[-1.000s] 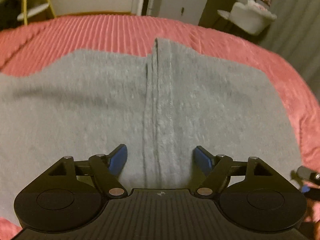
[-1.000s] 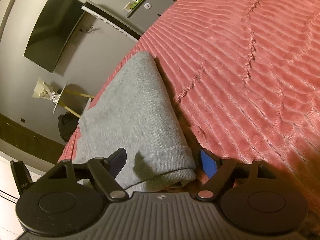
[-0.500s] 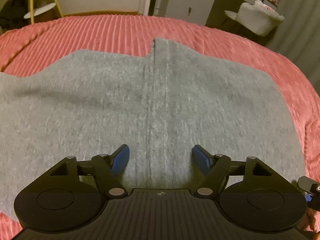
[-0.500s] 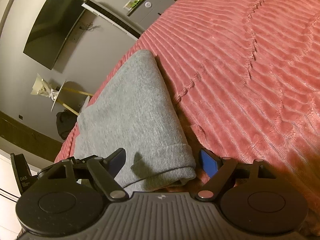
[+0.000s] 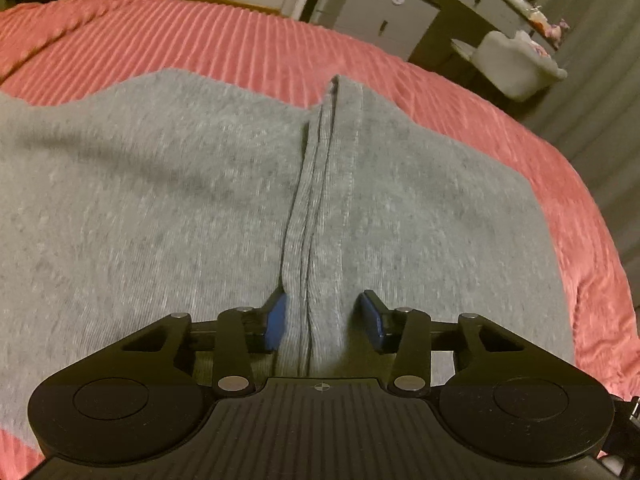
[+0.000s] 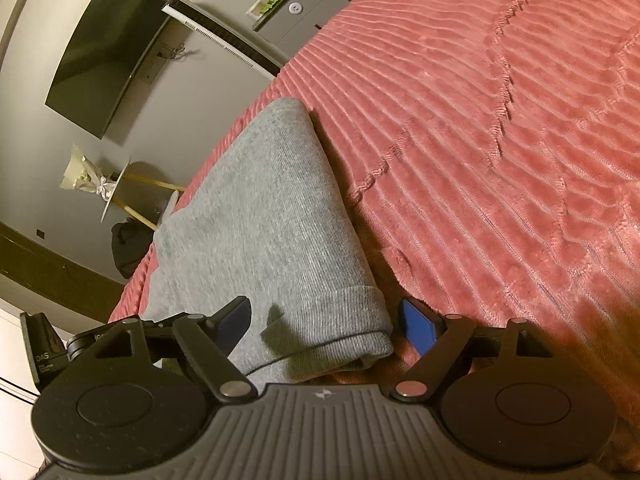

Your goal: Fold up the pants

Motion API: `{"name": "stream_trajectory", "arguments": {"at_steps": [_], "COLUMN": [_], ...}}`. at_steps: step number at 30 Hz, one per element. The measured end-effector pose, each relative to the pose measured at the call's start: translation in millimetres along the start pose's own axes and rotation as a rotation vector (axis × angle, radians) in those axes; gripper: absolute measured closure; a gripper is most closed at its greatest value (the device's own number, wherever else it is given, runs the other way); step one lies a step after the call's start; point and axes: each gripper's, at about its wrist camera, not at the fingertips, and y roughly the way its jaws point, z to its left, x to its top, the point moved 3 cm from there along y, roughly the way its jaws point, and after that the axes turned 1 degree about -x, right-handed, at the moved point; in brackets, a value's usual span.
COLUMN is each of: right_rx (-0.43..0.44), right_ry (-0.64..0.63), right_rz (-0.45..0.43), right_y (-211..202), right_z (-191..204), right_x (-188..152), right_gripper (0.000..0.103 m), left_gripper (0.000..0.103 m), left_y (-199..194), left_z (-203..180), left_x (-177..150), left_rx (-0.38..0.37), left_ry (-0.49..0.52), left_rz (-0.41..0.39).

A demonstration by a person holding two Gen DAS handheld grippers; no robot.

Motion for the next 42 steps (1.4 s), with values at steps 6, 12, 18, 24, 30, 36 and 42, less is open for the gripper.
{"name": "stream_trajectory", "arguments": {"at_steps": [6, 12, 18, 24, 30, 36, 42], "right_rx": [0.022, 0.214, 0.282, 0.226, 0.088, -0.060, -0.161], "right_ry": [0.020, 0.161, 0.255, 0.192, 0.083, -0.181, -0.436], "right_rz": [0.003, -0.059, 0.047, 0.110, 0.048, -0.089, -0.150], "right_y": [-4.7, -39.7, -33.1, -12.8, -19.5, -63.7, -8.7], "right_z": [-0.4, 0.1, 8.5, 21.8, 21.2, 47.2, 80.9], "right_x": [1.2, 5.7, -10.8, -26.8, -23.4, -12.6, 3.5], "right_gripper": [0.019, 0.019, 0.019, 0.019, 0.071, 0.071, 0.071], "left_gripper": [0.083, 0.084, 0.084, 0.083, 0.073, 0.047, 0.029], "left_y": [-7.0, -36.1, -58.6, -61.6, -59.9, -76.0, -45.0], "left_z": [-9.5, -10.1, -10.7, -1.5, 11.9, 5.3, -25.0], "left_x": [-0.3, 2.0, 10.2, 5.0, -6.7, -18.2, -36.5], "left_rx": [-0.003, -0.067, -0.079, -0.029, 0.163, 0.107, 0.182], "left_ry": [0.000, -0.002, -0.015, -0.027, 0.023, -0.021, 0.115], "left_rz": [-0.045, -0.128, -0.181, -0.169, -0.202, -0.255, -0.199]}}
